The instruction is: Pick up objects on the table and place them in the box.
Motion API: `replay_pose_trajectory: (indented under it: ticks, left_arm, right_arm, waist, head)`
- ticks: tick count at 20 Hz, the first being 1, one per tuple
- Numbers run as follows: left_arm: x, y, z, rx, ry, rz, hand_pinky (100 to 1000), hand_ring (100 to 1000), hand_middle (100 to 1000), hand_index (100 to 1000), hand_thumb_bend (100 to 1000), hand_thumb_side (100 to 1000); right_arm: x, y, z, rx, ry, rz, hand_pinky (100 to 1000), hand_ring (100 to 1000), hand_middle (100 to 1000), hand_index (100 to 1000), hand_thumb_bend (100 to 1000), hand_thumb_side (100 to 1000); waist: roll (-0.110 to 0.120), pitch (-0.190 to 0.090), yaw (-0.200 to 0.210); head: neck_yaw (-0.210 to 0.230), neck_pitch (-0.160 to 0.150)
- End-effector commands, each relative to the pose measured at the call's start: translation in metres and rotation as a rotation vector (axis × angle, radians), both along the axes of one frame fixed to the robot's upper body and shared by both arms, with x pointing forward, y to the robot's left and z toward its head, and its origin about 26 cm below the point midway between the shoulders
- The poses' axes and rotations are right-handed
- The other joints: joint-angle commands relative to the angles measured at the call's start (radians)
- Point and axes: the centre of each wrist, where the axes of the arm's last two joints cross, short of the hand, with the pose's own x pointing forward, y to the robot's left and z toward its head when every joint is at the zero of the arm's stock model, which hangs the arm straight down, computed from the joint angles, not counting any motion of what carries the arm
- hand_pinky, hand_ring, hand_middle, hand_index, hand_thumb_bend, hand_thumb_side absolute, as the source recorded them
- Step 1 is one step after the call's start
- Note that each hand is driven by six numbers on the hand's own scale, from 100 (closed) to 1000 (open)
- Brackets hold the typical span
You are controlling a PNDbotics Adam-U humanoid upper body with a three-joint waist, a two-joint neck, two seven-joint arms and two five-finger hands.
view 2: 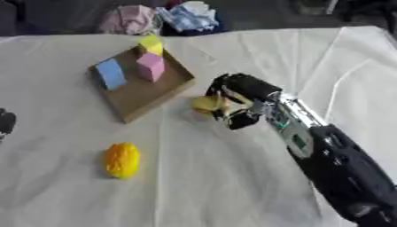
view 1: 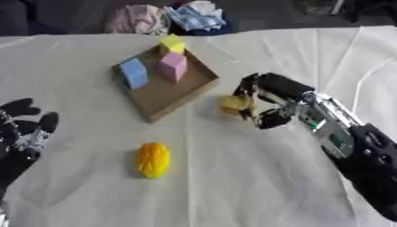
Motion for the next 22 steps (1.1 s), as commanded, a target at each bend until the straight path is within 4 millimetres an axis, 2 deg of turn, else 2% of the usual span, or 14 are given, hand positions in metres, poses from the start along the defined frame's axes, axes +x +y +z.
replay_pose_trajectory:
  ticks: [1,8,12,18,22]
  left_arm:
    - [0.000,0.003,0.006,0.020,-0.018,0.001,695,564,639,785,587,492]
    - [0.000,0.003,0.006,0.019,-0.020,-0.003,695,563,639,785,586,492]
    - [0.000,0.001,0.006,0.018,-0.020,-0.012,695,563,639,785,586,493]
    - [0.001,-0.002,0.007,0.013,-0.024,-0.030,695,563,639,785,587,492]
    - [0.001,-0.004,0.007,0.011,-0.023,-0.041,695,563,639,785,586,493]
  right_arm:
    - [0.004,0.002,0.017,0.042,-0.101,-0.004,635,568,318,424,100,100]
    - [0.014,0.023,0.049,0.062,-0.177,0.050,636,566,321,427,100,100]
    - [0.031,0.041,0.062,0.053,-0.165,0.075,633,566,325,433,100,100]
    - [0.061,0.064,0.052,0.057,-0.090,0.069,645,584,364,471,100,100]
    - [0.073,0.071,0.035,0.040,-0.058,0.037,662,617,445,553,100,100]
  waist:
    - [-0.010,-0.014,0.002]
    - [-0.010,-0.017,0.006]
    - [-0.008,-0.018,0.014]
    - [-0.004,-0.015,0.037]
    - [-0.003,-0.014,0.049]
  head:
    - [-0.004,-0.006]
    - [-0.009,-0.002]
    - [-0.016,-0.002]
    - [-0.037,-0.005]
    - [-0.049,-0.006]
